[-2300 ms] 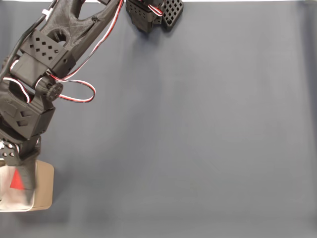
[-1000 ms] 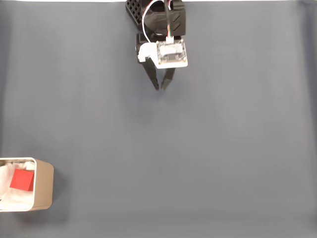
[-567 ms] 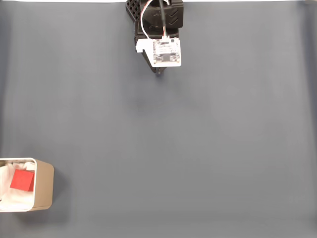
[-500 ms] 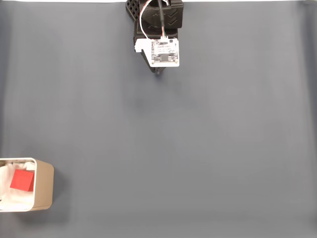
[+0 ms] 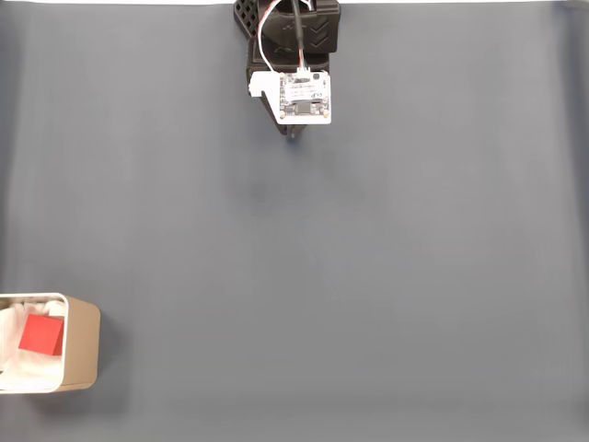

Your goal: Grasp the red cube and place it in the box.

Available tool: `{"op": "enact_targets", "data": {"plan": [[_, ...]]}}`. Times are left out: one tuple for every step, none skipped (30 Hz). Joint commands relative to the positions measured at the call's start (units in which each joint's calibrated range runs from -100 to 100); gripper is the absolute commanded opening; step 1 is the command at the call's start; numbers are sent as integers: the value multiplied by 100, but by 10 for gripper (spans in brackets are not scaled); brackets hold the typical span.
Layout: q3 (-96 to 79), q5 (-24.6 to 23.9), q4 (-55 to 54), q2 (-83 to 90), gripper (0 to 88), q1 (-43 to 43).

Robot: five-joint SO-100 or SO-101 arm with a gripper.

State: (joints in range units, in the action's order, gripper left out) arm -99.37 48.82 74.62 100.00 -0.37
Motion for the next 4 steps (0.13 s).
{"op": "enact_targets", "data": {"plan": [[-45, 24, 120, -9, 2, 73], [-45, 24, 120, -9, 2, 73], [-45, 24, 120, -9, 2, 73], [-45, 24, 120, -9, 2, 73]]}}
